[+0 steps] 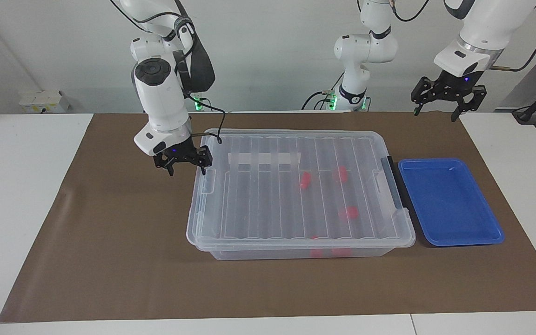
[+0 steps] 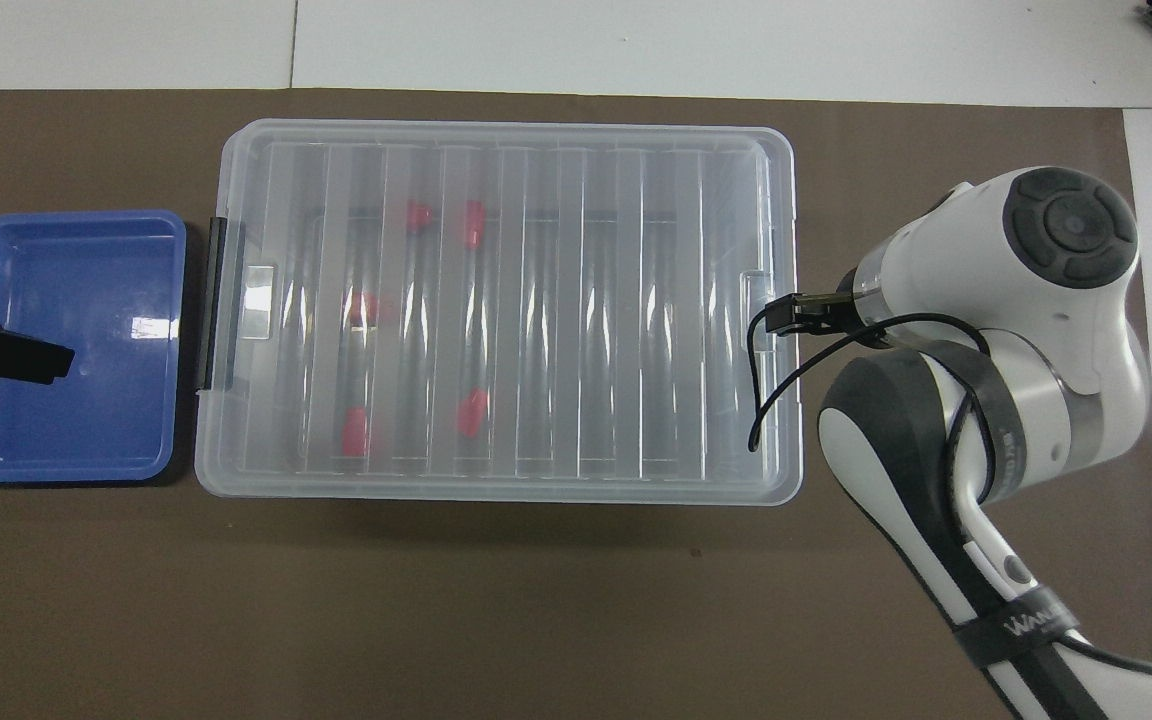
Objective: Place red block in blue tray from box
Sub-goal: 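Reach the right gripper to the edge of the clear lid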
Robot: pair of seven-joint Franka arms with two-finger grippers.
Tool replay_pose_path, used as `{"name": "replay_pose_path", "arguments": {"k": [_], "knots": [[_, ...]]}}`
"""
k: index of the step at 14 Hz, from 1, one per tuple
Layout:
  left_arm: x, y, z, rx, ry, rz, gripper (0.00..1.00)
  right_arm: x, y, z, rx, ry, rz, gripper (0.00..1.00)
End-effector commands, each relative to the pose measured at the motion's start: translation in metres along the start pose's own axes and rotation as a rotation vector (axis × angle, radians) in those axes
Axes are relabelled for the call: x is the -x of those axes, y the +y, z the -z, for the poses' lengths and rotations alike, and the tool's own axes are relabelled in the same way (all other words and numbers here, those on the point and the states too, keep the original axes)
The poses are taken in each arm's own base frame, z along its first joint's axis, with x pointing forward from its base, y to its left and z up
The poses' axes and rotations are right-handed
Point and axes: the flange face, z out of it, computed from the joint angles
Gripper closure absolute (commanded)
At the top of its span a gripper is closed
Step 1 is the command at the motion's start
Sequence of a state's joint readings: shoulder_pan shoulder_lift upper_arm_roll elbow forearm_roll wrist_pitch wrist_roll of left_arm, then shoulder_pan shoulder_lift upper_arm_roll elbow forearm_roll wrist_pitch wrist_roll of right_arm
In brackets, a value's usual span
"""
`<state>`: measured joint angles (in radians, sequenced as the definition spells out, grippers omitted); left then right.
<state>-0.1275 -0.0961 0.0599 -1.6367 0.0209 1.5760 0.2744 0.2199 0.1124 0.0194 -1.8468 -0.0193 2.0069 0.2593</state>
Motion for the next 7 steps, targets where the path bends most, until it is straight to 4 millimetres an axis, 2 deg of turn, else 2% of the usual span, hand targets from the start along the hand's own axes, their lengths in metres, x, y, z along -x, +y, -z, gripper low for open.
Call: {"name": "replay_pose_path", "arguments": {"k": [1,2,7], "knots": [[0.000,0.008,0.002,-0.001,0.003,0.078,0.00,-0.003,0.022,-0.003,-0.014,0.001,0.025,0.00],[-0.001,0.011,0.002,-0.002,0.007,0.134,0.00,-0.005,0.028,-0.004,-0.013,0.000,0.035,0.00],[-0.022,0.063,0.002,0.004,0.093,0.347,0.00,-0.011,0.057,-0.006,-0.010,0.000,0.078,0.00]]}}
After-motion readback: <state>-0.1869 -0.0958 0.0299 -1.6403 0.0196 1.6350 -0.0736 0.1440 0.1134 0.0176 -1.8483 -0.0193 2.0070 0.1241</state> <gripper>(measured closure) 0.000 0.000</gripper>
